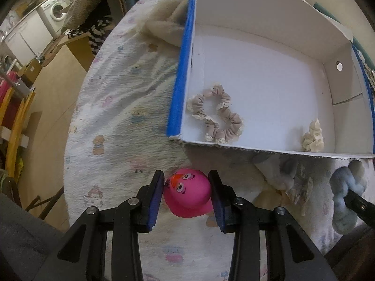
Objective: Organize soft objects
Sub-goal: 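Grasp the pink rubber duck with the left tool while the right tool grasps the light-blue plush, then carry the pink duck and light-blue plush over the box with both tools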
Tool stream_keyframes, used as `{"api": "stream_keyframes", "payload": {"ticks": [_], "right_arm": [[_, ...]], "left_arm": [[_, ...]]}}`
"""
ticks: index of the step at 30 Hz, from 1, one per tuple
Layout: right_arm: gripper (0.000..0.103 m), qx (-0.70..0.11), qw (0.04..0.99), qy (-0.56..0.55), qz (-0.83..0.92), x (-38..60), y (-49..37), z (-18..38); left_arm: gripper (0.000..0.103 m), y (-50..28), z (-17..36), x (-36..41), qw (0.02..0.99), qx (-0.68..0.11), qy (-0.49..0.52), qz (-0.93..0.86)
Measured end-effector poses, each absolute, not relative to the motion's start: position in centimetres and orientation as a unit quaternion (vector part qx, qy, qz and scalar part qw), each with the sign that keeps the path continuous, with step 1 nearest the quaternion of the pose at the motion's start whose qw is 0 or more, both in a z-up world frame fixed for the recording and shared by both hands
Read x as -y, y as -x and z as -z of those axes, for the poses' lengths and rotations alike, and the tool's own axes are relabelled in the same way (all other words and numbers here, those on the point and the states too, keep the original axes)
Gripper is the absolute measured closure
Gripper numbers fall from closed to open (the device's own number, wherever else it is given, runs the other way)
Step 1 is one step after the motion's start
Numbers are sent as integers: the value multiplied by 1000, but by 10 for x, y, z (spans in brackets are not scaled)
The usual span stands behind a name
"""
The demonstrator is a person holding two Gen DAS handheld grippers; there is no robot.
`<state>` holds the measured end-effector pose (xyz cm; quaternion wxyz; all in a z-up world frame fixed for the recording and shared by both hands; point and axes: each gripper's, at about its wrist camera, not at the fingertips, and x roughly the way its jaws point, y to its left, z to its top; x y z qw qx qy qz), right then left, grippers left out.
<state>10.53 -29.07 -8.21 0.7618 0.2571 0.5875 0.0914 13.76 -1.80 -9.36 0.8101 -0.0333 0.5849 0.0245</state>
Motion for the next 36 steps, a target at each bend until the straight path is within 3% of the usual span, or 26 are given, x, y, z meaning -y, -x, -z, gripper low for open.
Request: {"api": "stream_keyframes", "payload": {"ticks": [10,18,27,36], "right_arm": [[77,-557,774,-267,-139,291,-91,57],[77,-488,814,-257,-184,290,-87,27],[77,-381,870,-234,-210,304,-88,-23],[76,-354,889,-214,-198,305,-123,-38]], "left_arm": [[68,-115,86,13,809,-585,45,-39],[68,-100,56,10,836,-544,44,-51],[68,-116,12,13,870,-490,35,-54],[68,-147,-15,24,887,-459,20,-45]]}}
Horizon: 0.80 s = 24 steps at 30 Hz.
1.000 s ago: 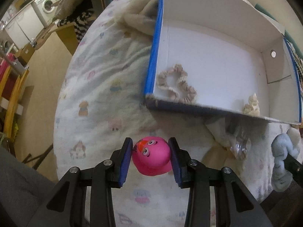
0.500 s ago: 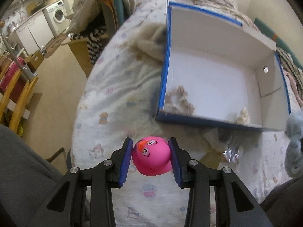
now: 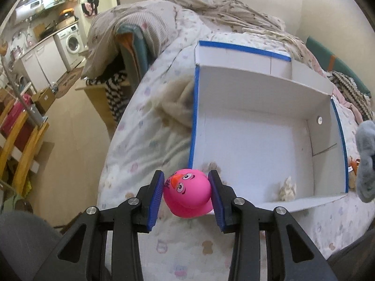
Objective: Organize soft objects
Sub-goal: 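Carry the pink duck and light-blue plush over the box with both tools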
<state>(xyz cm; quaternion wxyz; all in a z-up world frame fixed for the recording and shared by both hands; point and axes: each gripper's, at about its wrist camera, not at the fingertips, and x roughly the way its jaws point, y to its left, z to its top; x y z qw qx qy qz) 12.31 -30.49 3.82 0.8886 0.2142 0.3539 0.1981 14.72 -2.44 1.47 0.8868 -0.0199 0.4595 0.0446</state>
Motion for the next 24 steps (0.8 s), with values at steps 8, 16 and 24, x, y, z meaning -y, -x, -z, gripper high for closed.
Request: {"api": "stream_keyframes", "payload": {"ticks": [8,16,24], "right_arm": [[76,-357,891,-209,-186,307,-156,-29],[76,-369,888,-210,-178,309,-177,-19],[76,-391,880,-207,-171,305,-198,-5]], "left_arm": [[68,-178,-23,42,894,-446,-7,-30],[68,-205,-20,62,896,-443,-27,-18],[68,-228,-1,79,891,-451,-45,-1]]}}
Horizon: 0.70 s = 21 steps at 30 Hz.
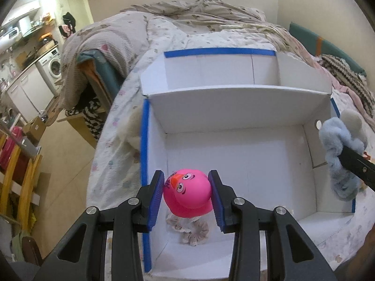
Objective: Organize soft objects
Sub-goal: 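Carry the pink duck and light-blue plush over the box with both tools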
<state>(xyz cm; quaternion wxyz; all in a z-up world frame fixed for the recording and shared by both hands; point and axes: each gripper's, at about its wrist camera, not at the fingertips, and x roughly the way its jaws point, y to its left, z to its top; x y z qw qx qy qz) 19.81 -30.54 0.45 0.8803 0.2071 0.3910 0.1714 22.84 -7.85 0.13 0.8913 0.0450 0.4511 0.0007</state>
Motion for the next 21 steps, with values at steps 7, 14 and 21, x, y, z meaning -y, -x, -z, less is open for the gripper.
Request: {"api": "stream_keyframes", "payload": {"ticks": [7,14,21], "right_arm": [[75,-440,870,-168,-147,290,-211,19],[75,-486,856,-116,-132,272,-215,42],[73,-503,851,-91,-120,266,-216,51]], "left_arm": [[68,-236,24,86,885,-461,-64,12],[68,-241,40,89,878,-474,-63,21],[68,-244,52,93,874,-480,-69,25]]}}
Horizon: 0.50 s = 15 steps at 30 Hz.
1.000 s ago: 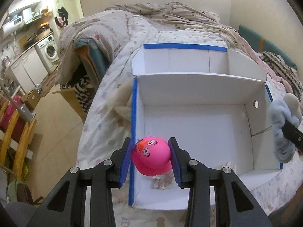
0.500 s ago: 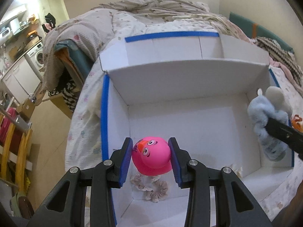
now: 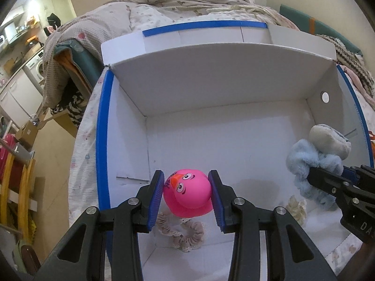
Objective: Organize soft objects
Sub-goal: 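Carry the pink duck and light-blue plush over the box with both tools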
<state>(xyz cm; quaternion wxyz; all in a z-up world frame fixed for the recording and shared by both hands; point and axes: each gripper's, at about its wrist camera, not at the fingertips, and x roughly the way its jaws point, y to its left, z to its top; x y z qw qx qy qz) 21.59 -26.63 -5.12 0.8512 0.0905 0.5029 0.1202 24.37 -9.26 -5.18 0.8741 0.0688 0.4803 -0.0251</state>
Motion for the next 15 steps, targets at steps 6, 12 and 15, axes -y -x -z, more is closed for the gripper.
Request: {"api": "stream_keyframes", "payload": {"ticks": [6,12,15], "right_arm": [[72,-507,850,-86,-115,264,-219,54],[69,-505,852,-89,-111,263,-220,52],[57,-501,854,-92,-109,263,-219,51]], "left_arm": [[67,-248,54,90,874,-481,-65,22],[67,-247,57,88,872,-484,-66,19],[67,-248,59,87,871,-487,-65,13]]}}
